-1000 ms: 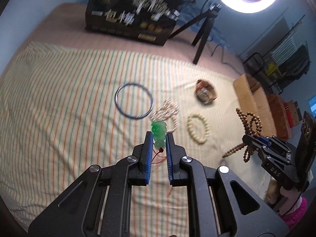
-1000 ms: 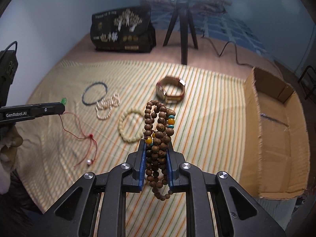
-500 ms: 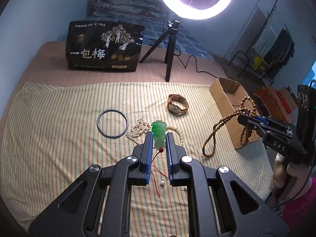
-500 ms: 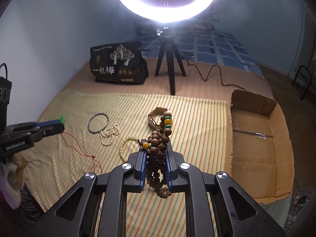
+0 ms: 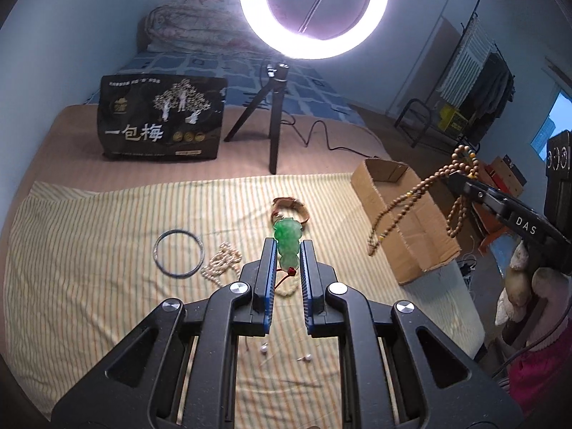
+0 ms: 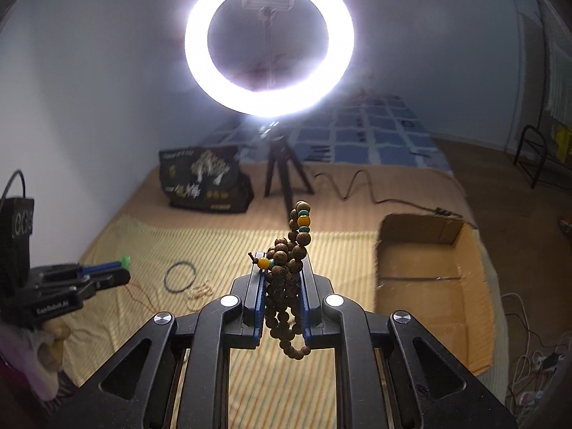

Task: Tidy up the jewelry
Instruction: 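Carry the pendant and mala over the cardboard box and open both tools, then move both tools back over the cloth toward the bangle and watch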

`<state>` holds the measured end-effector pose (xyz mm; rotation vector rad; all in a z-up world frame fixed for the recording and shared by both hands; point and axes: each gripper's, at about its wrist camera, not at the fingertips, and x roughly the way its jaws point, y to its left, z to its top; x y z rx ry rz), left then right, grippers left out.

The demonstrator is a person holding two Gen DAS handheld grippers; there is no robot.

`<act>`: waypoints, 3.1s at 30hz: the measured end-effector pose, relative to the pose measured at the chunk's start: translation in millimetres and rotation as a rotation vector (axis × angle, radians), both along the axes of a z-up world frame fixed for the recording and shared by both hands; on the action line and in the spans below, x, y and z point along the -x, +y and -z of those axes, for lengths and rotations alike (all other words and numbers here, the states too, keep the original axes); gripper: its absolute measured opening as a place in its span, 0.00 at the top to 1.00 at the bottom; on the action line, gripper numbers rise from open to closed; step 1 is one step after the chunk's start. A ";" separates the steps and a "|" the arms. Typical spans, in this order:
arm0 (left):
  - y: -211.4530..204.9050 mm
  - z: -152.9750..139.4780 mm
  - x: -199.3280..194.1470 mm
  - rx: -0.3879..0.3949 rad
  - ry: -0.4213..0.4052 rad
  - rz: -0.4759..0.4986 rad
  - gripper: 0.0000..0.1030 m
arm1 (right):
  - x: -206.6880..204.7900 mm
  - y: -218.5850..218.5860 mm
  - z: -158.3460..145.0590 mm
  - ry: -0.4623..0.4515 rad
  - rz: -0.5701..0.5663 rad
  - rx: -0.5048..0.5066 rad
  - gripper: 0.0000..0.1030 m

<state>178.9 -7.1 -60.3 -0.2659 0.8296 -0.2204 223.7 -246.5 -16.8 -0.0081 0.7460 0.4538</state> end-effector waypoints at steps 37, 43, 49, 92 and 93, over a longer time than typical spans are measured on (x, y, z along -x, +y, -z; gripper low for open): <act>-235.1 -44.9 -178.1 0.032 -0.086 0.307 0.89 | -42.1 -138.1 62.9 0.174 0.311 0.075 0.86; -248.1 1.0 -193.7 -0.004 -0.003 0.301 0.89 | -48.2 -145.2 85.1 0.254 0.329 0.056 0.86; -254.9 34.4 -198.2 -0.054 0.059 0.299 0.89 | -50.8 -145.1 93.8 0.286 0.329 0.058 0.86; -102.3 -21.0 -110.3 -0.176 -0.050 0.163 0.47 | -18.9 -88.9 48.2 0.169 0.265 0.118 0.34; -88.8 -21.6 -104.1 -0.185 -0.045 0.149 0.46 | -17.0 -82.7 46.9 0.163 0.250 0.122 0.34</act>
